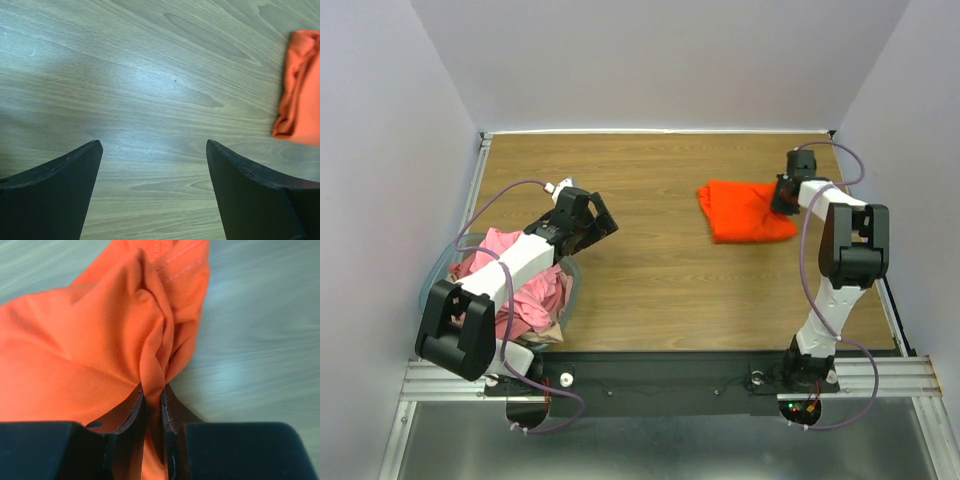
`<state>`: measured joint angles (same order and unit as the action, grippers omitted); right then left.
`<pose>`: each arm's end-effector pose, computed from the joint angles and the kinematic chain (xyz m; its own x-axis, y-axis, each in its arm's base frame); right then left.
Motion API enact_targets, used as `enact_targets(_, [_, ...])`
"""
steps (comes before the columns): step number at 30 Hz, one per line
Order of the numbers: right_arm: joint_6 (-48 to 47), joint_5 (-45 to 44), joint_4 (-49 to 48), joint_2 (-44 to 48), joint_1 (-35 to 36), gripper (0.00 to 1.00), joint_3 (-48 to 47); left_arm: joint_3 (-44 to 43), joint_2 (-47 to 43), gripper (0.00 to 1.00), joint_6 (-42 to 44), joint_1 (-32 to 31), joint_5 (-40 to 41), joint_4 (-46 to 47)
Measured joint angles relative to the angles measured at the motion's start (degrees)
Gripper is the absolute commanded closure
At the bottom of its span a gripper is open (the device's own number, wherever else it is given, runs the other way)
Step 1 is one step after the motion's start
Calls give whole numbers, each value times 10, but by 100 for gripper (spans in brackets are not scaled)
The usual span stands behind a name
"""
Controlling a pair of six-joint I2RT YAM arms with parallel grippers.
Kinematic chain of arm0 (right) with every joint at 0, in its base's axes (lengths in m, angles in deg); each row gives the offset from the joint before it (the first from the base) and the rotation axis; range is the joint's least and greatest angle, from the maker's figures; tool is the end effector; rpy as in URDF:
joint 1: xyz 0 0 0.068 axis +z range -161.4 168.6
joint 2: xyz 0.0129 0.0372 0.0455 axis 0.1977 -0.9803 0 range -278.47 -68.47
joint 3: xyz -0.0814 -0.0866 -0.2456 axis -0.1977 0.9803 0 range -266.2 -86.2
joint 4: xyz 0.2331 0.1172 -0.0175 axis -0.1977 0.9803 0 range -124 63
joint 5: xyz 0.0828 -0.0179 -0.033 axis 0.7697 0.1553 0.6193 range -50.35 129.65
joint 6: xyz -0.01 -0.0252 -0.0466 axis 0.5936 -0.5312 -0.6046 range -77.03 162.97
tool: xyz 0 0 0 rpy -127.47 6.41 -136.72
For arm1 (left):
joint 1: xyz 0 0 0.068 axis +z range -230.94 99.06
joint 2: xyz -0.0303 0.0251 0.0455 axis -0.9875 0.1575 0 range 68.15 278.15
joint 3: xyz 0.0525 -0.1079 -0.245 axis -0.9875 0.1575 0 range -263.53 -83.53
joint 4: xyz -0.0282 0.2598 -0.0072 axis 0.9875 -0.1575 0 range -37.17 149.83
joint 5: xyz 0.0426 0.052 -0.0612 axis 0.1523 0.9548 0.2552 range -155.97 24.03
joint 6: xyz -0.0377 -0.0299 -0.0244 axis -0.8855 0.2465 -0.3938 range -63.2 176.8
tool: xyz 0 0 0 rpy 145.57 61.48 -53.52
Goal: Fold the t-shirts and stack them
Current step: Neatly place the folded tshirt to the corner
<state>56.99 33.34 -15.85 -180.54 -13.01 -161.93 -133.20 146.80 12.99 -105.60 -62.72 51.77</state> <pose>0.4154 -0.0156 0.1723 -0.7674 0.2624 -0.5850 0.2861 0.9567 0.0539 0.2724 -0.1230 0.2400 -0.6551 -0.4597 -0.5996 -0.1079 0.8424 -0.5280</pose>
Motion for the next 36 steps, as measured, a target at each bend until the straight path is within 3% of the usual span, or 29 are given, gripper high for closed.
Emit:
enact_targets(8, [-78,-55,18,-54,-106,100,-86,-34,0,2,32,0,2,-20])
enact_targets(20, [-78,-62,31,-188,-150,100,-283,-68,0,2,48,0,24,-35])
enact_targets(26, [-60,-64,54,-279,-153,98,-428,-85,7,2,48,0,34,-53])
enact_targets(29, [-61,-64,60,-306,-153,84,-472,-91,9,2,48,0,40,-56])
enact_targets(32, [-67,-69,71,-319,-153,78,-497,-96,10,2,48,0,46,-64])
enact_targets(34, [-73,-70,77,-326,-153,50,-511,-103,10,2,48,0,50,-72])
enact_targets(35, [-75,-71,81,-329,-153,50,-519,-106,10,2,48,0,52,-74])
enact_targets(36, [-77,-71,84,-330,-153,19,-523,-108,10,2,48,0,54,-77])
